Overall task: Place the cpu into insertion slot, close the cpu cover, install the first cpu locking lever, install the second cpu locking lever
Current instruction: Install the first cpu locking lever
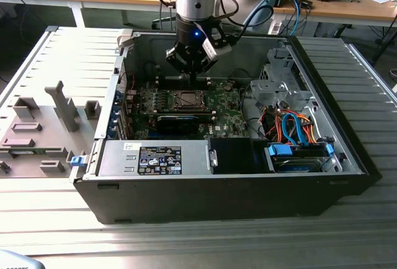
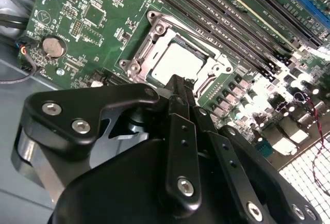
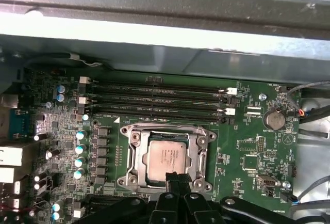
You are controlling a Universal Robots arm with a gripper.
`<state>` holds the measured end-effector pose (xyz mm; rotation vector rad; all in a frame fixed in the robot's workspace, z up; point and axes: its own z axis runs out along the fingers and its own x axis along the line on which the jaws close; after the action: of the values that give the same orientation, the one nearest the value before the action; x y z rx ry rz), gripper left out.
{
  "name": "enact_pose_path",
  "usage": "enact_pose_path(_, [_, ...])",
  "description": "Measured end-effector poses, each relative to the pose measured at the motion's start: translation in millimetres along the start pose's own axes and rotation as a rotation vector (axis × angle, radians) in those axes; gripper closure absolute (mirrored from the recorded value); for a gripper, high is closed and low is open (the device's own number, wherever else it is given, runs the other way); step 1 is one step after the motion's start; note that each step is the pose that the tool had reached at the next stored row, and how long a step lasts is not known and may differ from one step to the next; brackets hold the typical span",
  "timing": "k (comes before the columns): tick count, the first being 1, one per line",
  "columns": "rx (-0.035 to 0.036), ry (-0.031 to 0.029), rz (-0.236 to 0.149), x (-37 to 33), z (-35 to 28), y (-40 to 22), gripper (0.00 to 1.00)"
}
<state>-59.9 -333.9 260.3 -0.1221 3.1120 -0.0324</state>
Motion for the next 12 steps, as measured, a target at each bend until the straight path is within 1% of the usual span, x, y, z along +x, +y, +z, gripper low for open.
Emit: enact_pose_path(12, [0.0000,0.0001,0.000,0.0,-0.1,0.0,0.89])
